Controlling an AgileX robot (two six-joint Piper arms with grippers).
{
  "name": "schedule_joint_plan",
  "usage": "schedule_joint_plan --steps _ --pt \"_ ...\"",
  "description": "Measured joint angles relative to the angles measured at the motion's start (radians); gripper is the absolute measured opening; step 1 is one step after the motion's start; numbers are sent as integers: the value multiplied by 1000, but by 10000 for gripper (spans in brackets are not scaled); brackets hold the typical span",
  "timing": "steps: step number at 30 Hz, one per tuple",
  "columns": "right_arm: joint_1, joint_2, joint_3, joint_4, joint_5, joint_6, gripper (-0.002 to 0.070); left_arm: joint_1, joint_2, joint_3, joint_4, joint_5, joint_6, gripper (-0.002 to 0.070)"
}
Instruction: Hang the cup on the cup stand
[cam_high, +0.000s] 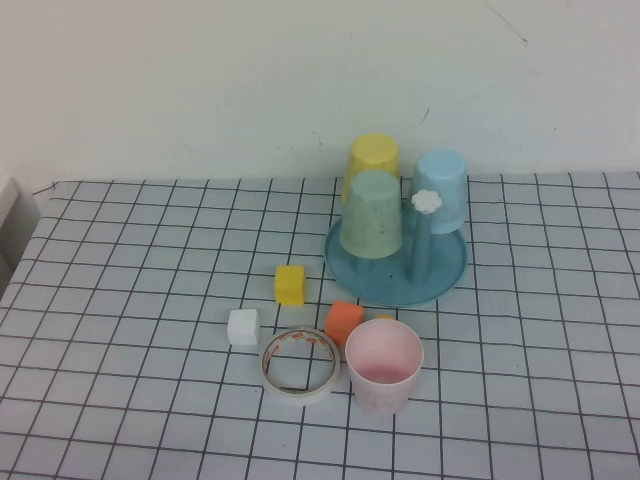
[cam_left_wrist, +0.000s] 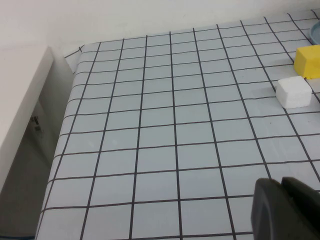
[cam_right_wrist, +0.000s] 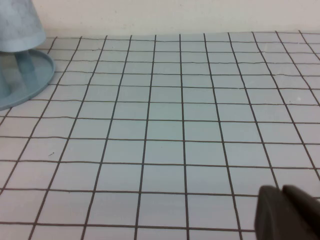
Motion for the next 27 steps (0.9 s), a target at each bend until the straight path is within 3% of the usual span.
schedule_joint_plan --steps 27 --pt "0 0 0 0 0 -14 0 0 0 0 0 0 -2 -1"
